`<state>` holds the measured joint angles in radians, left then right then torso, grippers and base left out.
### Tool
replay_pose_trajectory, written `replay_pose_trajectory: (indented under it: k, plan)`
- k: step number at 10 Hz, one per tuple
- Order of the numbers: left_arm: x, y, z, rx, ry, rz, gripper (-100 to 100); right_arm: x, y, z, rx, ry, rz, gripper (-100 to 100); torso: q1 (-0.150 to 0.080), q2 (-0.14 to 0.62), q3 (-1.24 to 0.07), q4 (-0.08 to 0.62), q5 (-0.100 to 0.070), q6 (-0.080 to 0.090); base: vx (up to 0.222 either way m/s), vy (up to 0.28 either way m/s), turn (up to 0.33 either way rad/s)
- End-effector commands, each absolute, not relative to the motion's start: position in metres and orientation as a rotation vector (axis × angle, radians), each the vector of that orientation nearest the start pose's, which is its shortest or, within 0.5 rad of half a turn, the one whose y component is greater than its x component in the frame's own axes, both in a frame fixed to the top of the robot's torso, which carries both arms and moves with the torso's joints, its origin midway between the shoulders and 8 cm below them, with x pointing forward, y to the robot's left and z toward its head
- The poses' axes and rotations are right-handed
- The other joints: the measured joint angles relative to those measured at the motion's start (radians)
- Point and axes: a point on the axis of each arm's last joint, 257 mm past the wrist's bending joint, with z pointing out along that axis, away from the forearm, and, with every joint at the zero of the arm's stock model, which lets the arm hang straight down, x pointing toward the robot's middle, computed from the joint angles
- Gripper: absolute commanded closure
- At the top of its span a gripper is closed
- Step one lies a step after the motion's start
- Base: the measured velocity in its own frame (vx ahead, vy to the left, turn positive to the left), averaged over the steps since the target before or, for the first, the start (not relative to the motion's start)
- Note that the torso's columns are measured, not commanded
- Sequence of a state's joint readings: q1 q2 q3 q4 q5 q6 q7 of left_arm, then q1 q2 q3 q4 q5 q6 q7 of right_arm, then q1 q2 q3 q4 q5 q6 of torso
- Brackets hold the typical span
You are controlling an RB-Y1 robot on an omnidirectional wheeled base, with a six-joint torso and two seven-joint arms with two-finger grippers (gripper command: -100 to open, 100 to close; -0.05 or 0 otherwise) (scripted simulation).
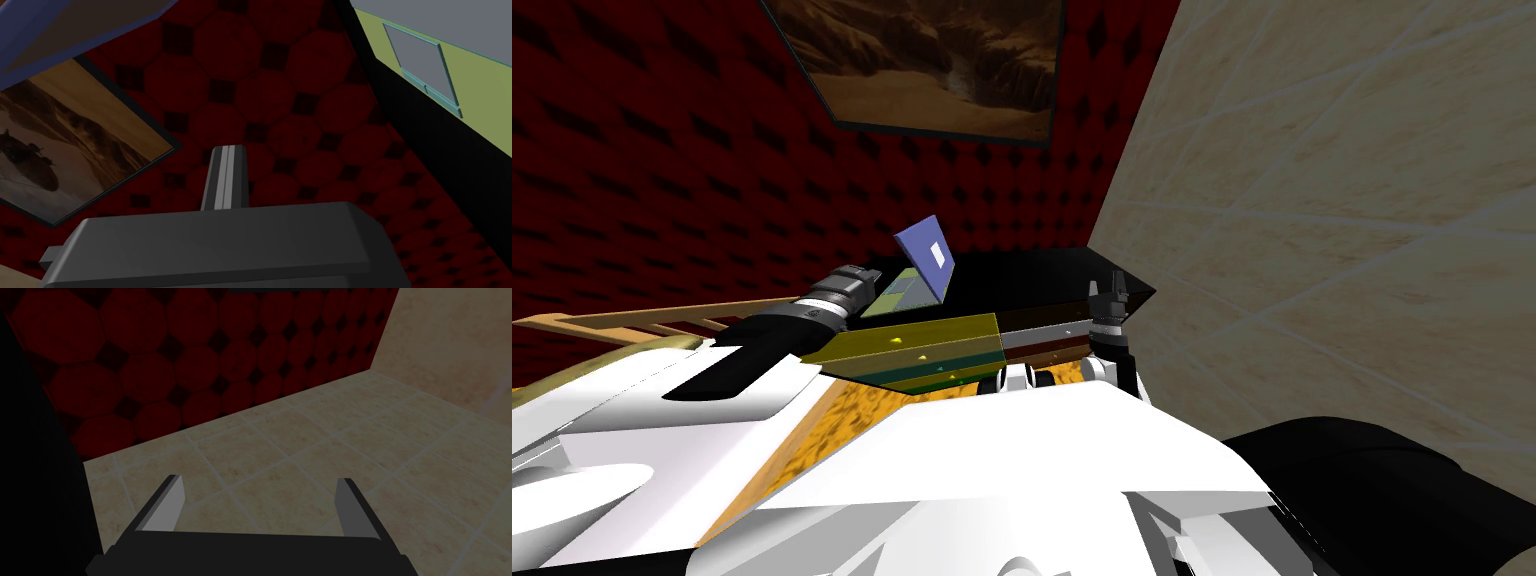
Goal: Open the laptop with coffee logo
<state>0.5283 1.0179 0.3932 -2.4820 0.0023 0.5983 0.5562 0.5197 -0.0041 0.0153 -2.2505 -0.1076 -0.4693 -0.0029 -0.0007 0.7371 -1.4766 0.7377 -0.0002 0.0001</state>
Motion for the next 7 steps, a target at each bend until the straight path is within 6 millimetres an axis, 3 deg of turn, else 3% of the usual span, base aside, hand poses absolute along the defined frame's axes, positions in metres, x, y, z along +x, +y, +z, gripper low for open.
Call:
replay_pose_trajectory:
  k: [1, 3, 4, 7]
  plan:
    - [0.418, 0.409, 0.001, -0.941, 1.327, -0.798, 100, 0.352, -0.291, -0.002, 0.791, 0.599, 1.361, 0, 0.0, 0.0, 0.0, 0.0, 0.0, 0.0, -0.037, 0.038, -0.028]
    - [0.419, 0.41, -0.001, -0.952, 1.32, -0.808, 100, 0.352, -0.291, -0.002, 0.791, 0.599, 1.361, 0, 0.001, 0.001, 0.001, 0.0, 0.0, 0.0, -0.028, 0.028, -0.016]
    - [0.418, 0.421, 0.006, -0.959, 1.31, -0.776, -100, 0.352, -0.291, -0.002, 0.791, 0.599, 1.361, 0, 0.0, 0.0, 0.0, 0.0, 0.0, 0.0, 0.007, -0.073, -0.013]
    - [0.417, 0.439, 0.017, -0.969, 1.293, -0.714, -100, 0.352, -0.291, -0.002, 0.791, 0.599, 1.361, 0, -0.004, 0.0, 0.0, 0.0, -0.001, 0.0, 0.03, -0.142, -0.007]
